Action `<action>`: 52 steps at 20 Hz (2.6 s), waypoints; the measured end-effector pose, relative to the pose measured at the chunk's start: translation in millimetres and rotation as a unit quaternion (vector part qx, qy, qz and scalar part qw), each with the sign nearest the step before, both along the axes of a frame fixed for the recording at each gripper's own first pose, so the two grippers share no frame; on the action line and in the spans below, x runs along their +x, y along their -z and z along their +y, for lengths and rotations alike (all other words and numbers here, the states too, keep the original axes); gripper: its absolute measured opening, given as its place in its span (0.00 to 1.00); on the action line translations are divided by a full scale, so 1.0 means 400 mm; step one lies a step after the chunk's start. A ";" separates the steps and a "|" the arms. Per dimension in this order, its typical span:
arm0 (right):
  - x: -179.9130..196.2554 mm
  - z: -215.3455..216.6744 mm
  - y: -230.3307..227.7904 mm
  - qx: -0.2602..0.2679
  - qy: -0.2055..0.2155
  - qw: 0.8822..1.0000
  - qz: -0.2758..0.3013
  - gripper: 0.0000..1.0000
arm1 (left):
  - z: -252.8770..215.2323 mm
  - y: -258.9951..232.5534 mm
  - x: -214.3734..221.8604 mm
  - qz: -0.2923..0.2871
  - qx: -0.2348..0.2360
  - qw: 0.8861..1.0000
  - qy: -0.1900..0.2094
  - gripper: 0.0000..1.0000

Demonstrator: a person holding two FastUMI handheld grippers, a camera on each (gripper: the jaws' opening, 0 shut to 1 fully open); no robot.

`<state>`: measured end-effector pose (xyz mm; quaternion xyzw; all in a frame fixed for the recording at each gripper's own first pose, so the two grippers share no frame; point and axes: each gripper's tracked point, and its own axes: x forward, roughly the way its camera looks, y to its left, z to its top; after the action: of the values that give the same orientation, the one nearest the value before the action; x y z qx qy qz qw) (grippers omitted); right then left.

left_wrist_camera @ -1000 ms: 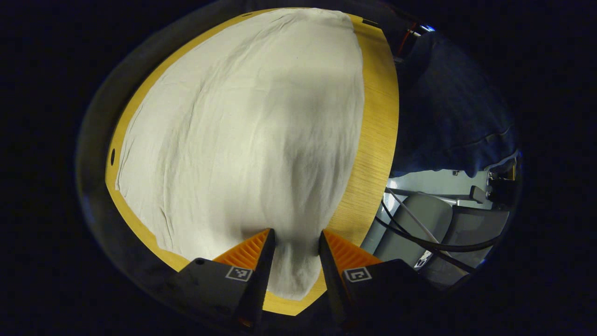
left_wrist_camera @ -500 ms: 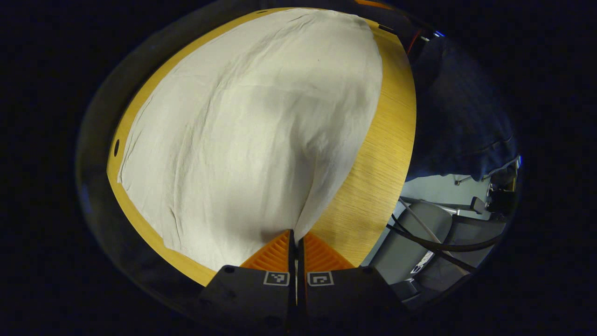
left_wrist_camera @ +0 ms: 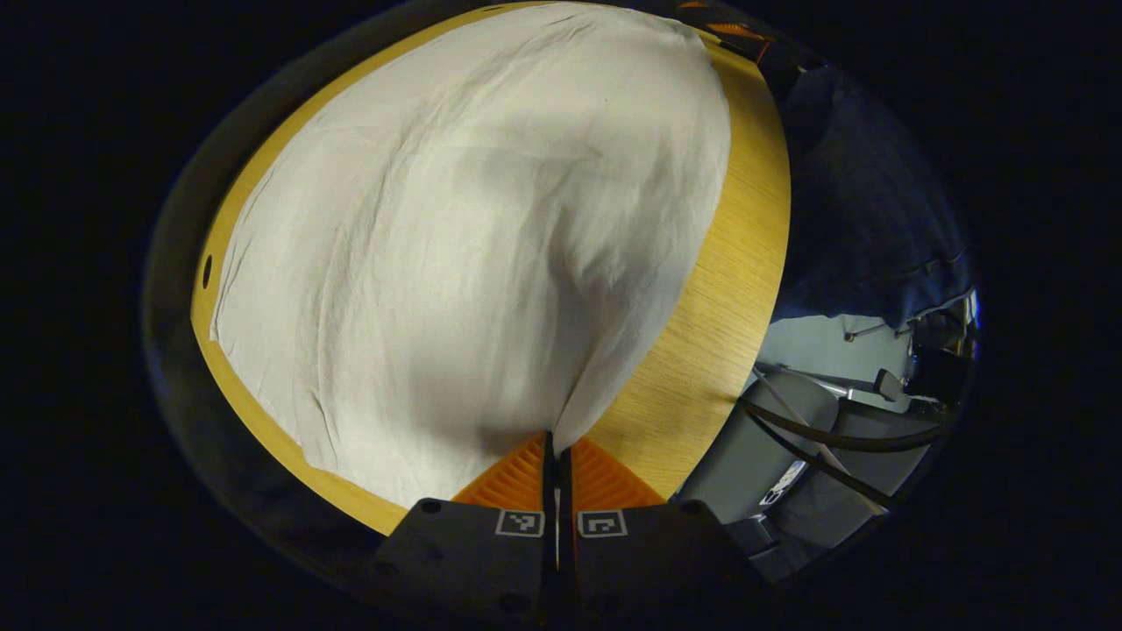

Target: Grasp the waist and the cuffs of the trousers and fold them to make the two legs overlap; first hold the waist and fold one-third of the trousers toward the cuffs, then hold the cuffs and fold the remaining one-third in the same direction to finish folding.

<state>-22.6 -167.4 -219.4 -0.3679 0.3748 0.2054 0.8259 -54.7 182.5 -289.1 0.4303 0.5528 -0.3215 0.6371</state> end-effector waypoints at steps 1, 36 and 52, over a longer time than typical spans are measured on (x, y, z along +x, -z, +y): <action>-0.006 -0.017 0.016 -0.018 -0.019 1.000 0.018 0.98 | 0.002 -0.001 0.003 0.000 0.003 1.000 0.002 0.00; 0.074 -0.130 0.177 -0.192 -0.112 0.954 0.200 0.04 | 0.021 -0.015 0.014 0.024 0.035 0.999 -0.008 0.00; 0.157 -0.075 0.038 -0.004 0.093 0.995 0.039 0.00 | -0.054 -0.192 0.200 -0.224 -0.133 0.943 -0.204 0.00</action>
<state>40.0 -197.3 -234.8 -0.3267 0.4400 0.1406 0.8246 25.4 160.9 -212.3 0.2803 0.4239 -0.1501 0.8481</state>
